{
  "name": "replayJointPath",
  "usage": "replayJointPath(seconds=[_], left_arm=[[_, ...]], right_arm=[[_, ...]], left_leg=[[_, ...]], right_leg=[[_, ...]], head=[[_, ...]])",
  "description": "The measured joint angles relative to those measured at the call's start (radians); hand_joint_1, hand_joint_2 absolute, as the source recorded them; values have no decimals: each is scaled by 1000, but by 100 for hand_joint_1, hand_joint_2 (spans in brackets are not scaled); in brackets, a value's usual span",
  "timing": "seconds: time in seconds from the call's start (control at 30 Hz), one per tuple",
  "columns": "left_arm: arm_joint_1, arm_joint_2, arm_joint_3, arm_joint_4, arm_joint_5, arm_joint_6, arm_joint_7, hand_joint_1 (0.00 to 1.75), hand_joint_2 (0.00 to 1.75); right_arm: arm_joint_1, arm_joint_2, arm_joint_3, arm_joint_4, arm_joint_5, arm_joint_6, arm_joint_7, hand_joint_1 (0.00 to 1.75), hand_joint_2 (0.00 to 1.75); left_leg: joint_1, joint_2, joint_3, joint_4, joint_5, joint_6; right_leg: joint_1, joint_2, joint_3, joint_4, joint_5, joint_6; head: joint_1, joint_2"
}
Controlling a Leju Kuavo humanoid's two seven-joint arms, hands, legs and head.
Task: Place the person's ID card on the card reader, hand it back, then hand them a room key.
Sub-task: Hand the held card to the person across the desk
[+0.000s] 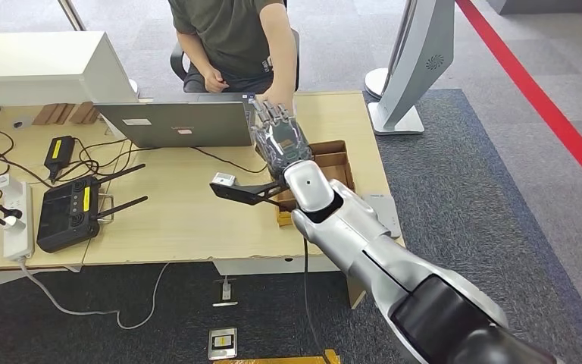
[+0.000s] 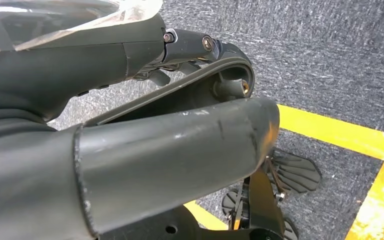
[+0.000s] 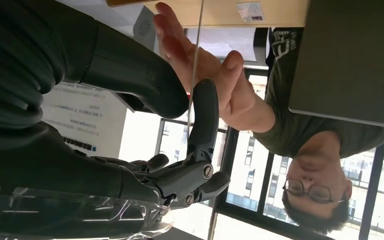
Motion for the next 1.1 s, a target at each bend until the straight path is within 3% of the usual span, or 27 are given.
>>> replayJointPath(seconds=[0.47, 0.5, 0.6, 0.63, 0.77, 1.1], left_arm=[[0, 0, 11, 0, -12, -17, -5, 0, 0], [0, 0, 11, 0, -13, -17, -5, 0, 0], [0, 0, 11, 0, -12, -16, -3, 0, 0], [0, 0, 11, 0, -12, -15, -2, 0, 0], [0, 0, 12, 0, -12, -12, 2, 0, 0], [0, 0, 12, 0, -14, -12, 5, 0, 0]], right_arm=[[1, -44, -25, -45, 32, 40, 13, 175, 175], [1, -46, -26, -50, 33, 40, 13, 131, 175], [4, -51, -27, -61, 27, 42, 3, 0, 44], [5, -52, -28, -63, 20, 51, -4, 0, 0], [12, -51, -30, -65, 6, 119, 0, 0, 0], [19, -66, -29, -74, 31, 102, 4, 0, 0]], left_leg=[[0, 0, 0, 0, 0, 0], [0, 0, 0, 0, 0, 0], [0, 0, 0, 0, 0, 0], [0, 0, 0, 0, 0, 0], [0, 0, 0, 0, 0, 0], [0, 0, 0, 0, 0, 0]], right_leg=[[0, 0, 0, 0, 0, 0], [0, 0, 0, 0, 0, 0], [0, 0, 0, 0, 0, 0], [0, 0, 0, 0, 0, 0], [0, 0, 0, 0, 0, 0], [0, 0, 0, 0, 0, 0]], head=[[0, 0], [0, 0], [0, 0], [0, 0], [0, 0], [0, 0]])
